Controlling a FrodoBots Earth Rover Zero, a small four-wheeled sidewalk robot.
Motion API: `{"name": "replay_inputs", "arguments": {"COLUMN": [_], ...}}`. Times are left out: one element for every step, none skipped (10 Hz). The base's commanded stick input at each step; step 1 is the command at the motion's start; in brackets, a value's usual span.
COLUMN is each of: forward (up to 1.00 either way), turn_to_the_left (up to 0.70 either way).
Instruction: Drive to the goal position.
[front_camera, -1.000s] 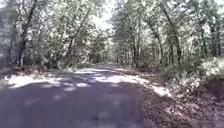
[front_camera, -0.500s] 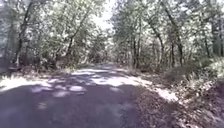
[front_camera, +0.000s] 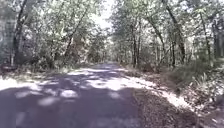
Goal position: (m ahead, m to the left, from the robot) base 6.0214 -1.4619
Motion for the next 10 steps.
{"name": "replay_inputs", "arguments": {"forward": [0.70,0.70,0.70,0.70,0.70,0.70,0.70,0.70,0.70,0.70], "turn_to_the_left": [0.00,0.00,0.00,0.00,0.00,0.00,0.00,0.00,0.00,0.00]}}
